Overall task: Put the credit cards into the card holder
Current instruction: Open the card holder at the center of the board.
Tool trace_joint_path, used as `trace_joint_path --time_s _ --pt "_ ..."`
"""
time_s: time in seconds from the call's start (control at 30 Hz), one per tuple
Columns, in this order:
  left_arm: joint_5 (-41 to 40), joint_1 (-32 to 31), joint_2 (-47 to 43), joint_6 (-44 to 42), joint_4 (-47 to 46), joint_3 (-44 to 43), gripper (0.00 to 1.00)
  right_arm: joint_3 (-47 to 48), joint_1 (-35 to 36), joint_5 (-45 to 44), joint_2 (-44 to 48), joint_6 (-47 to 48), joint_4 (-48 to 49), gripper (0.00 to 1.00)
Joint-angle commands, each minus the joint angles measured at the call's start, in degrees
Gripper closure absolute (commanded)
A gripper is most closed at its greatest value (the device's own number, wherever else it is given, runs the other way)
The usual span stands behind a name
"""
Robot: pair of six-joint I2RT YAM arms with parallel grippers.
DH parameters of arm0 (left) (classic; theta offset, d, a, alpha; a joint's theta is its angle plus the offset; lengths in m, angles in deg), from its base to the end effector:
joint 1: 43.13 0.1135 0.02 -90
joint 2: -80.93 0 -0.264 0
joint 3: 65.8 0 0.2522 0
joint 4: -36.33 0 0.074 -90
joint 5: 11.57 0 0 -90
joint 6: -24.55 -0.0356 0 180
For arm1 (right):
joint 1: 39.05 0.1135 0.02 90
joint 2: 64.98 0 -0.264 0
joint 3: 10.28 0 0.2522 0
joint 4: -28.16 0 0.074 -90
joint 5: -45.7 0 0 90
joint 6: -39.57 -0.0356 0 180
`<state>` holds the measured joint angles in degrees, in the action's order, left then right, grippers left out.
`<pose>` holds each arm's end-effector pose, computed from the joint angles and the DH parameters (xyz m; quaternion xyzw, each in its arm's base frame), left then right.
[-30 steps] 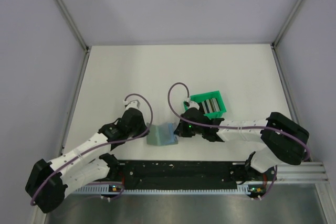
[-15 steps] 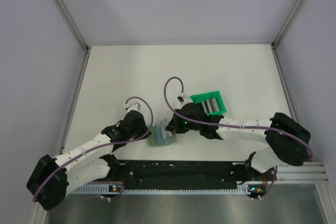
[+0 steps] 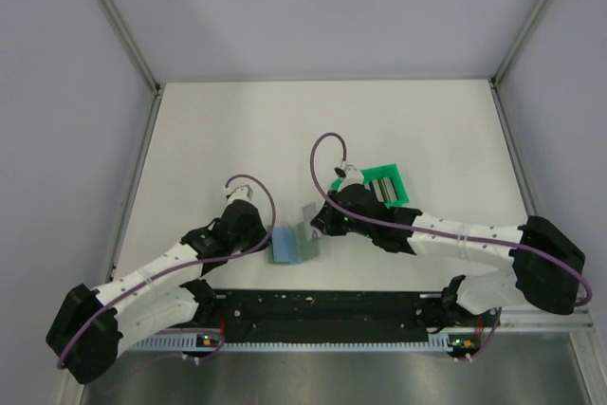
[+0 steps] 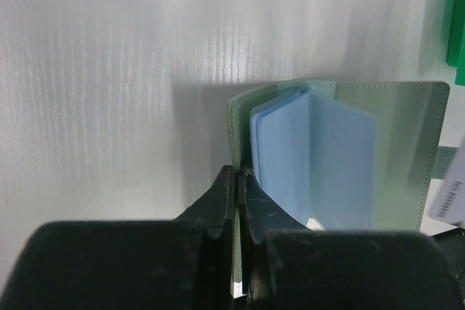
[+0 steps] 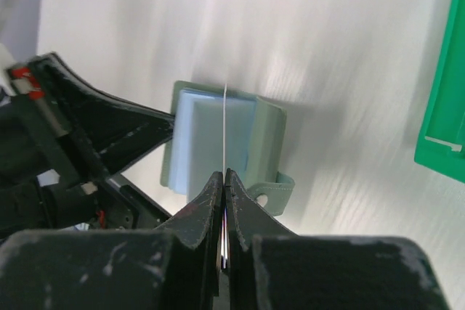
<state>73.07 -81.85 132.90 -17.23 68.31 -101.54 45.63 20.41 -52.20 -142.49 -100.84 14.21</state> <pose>0.1366 -0.1053 0.1694 -0.0939 0.9286 -0.2134 0.2886 0.1497 0.2441 0.2149 -0.0386 0.8868 0.3384 0.3123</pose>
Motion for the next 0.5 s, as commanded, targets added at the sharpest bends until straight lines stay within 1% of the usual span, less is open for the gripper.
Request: trace_joint_path --time_s 0.0,0.13,0.27,0.4,0.47 --pt "-0.79 0.05 -1.16 -0.68 0.33 -1.93 1.00 2.40 0.48 -1.77 4.65 2.60 1.33 1.00" --pt "-0.44 -0.04 -1.69 -0.59 0.59 -2.28 1.00 5.83 2.06 -0.36 2.47 3.13 0.89 1.00" --pt "0.27 0.05 -2.30 -0.24 0.59 -2.72 1.00 9.17 4.25 0.60 -2.19 2.78 0.98 1.00" --pt "0.62 0.05 -2.92 0.02 0.85 -2.98 1.00 11.11 5.93 0.52 -5.97 2.07 1.77 1.00" --pt "0.53 0.05 -3.36 -0.06 0.94 -2.98 1.00 12.60 6.54 -1.05 -7.56 2.16 0.37 1.00"
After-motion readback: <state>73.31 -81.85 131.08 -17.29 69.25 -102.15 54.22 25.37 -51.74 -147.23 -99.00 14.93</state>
